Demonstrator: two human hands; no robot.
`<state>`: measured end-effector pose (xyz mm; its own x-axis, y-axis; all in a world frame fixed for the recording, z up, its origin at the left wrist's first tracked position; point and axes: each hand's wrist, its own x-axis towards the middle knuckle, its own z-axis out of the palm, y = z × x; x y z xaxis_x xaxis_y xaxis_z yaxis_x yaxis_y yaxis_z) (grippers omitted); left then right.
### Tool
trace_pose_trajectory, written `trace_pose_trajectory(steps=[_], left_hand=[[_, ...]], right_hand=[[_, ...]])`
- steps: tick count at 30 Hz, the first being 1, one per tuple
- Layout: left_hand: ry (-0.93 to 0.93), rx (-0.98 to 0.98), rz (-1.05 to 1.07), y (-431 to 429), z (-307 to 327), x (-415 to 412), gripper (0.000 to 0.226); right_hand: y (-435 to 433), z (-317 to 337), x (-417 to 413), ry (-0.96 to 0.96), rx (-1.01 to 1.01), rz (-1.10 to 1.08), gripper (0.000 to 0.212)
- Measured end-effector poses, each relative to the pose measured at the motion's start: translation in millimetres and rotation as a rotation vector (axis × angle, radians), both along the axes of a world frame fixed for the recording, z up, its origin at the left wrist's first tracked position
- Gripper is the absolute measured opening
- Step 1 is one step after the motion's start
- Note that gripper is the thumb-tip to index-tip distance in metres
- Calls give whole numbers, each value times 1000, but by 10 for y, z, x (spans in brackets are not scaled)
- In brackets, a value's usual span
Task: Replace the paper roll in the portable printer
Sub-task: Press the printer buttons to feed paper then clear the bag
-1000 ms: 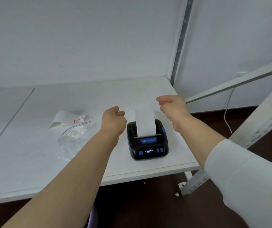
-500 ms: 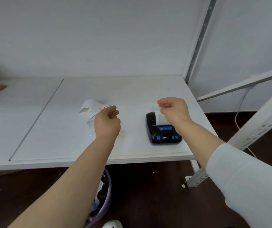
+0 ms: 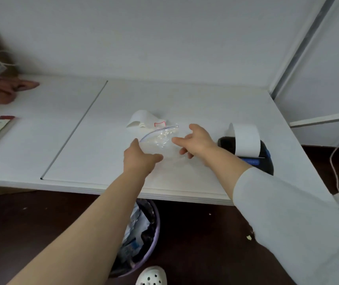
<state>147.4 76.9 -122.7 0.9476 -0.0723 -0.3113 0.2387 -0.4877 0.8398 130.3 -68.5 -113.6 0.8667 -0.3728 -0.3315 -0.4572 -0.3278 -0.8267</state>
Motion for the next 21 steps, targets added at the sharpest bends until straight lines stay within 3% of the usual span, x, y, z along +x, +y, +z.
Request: trace_pose_trajectory(steps=[2,5,7,8,11,15,17,21], left_hand=[[64,-121,87,47,-50,62,59],[179,-394,205,112,-60,163,69],[225,-499,219,166,-35,216,81],[214,-505,200,187,-24,235,74],[137,-503,330,283,32,323,20],[138,-616,647,555,111,562,18],[162,-649,698,666,93,670,14],[187,-718,712,719,9,816,15]], right_hand=[[84,-98,51,31,-6,22,68],[176,-146,83,-31,39,4,29],[214,-83,95,-68,162,-8,18],[239,-35,106,-74,223,1,18],[264,45,238,-77,277,-8,22],[133,-73,622,-187,1,-127,15],[56,-194,861,-201,-178,-81,28],[54,-263,1181,-41,-308,127,59]])
